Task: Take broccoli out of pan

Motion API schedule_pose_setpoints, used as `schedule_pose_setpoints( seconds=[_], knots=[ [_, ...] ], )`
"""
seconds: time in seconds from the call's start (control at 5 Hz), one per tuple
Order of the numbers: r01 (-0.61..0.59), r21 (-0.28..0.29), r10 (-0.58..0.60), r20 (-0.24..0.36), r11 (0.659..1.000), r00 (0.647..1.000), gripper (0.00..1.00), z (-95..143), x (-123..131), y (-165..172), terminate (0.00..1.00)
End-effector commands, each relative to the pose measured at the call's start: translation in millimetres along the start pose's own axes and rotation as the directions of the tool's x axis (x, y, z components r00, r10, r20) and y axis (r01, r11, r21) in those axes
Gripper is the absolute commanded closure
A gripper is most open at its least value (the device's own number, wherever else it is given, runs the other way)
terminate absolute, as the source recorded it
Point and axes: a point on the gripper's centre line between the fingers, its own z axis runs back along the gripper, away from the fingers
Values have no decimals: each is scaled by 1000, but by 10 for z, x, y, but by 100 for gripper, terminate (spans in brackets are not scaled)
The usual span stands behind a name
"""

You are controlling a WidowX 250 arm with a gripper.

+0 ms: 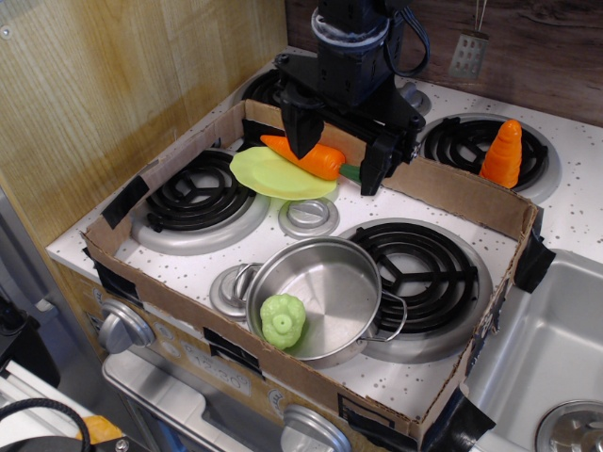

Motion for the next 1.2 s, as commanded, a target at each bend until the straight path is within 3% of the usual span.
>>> schedule_pose_setpoints(
  seconds=[0.0, 0.4, 0.6, 1.0],
  knots=[
    [-112, -59, 114, 29, 992, 993, 0, -27, -340, -186, 0],
    [-176, -61, 180, 78, 983, 981, 0, -355, -560, -262, 0],
    [-202, -29, 203, 70, 979, 977, 0, -461, -613, -251, 0],
    [-214, 10, 213, 60, 977, 975, 0, -492, -677, -172, 0]
  ],
)
